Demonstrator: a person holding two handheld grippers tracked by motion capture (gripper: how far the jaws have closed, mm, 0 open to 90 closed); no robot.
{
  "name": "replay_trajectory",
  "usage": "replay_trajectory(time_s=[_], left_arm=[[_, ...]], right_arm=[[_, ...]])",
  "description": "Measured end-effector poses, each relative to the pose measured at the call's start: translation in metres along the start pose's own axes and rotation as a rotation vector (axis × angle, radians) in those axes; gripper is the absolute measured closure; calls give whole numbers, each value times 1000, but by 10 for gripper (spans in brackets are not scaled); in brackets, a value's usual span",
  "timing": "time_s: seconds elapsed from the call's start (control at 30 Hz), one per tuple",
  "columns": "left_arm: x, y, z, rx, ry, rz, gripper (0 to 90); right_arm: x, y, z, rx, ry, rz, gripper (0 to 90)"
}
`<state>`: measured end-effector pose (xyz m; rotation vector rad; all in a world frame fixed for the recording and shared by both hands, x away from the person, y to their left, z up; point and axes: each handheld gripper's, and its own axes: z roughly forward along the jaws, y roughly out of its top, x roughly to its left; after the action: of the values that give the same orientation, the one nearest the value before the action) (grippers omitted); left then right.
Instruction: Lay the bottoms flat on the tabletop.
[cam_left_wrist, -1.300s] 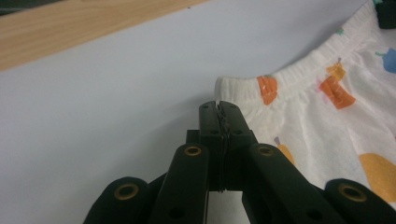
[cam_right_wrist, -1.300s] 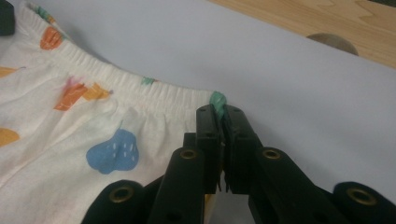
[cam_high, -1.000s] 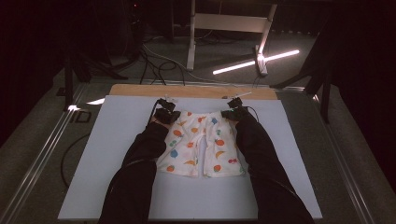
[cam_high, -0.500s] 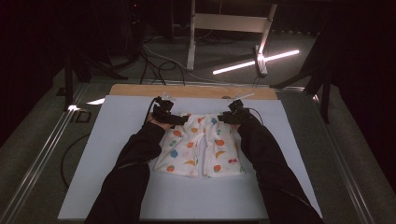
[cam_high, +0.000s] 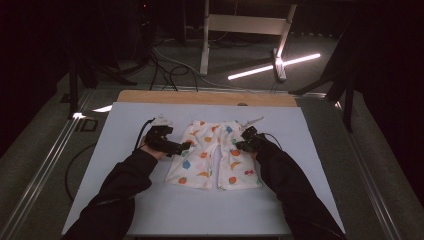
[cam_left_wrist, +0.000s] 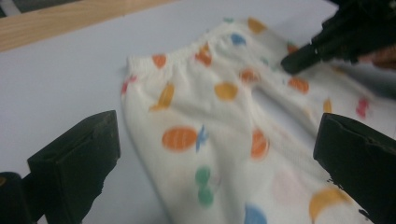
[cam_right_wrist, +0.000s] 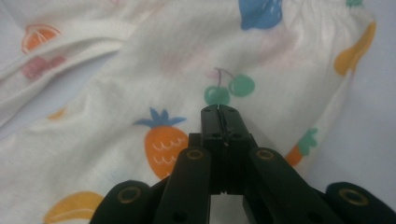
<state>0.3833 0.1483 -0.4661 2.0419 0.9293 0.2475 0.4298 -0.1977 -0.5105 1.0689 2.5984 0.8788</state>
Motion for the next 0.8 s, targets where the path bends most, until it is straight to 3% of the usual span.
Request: replay_trajectory(time_s=[0.3,0.4,0.47,0.8], left_arm=[[-12,-32,-32,-36,-1,-3,14],[-15,-38,-40,-44,2,1,14],[-17,-41,-45,-50,0,3,13],[-23,-56,-59,-61,2,25,7]], right_arm=[[-11,-12,-12,12,-44,24,900],[-21,-22,-20,17,-74,49,900],[-24,-27,-23,13,-69,58,900],[-22,-37,-28,-8,-86,65,900]])
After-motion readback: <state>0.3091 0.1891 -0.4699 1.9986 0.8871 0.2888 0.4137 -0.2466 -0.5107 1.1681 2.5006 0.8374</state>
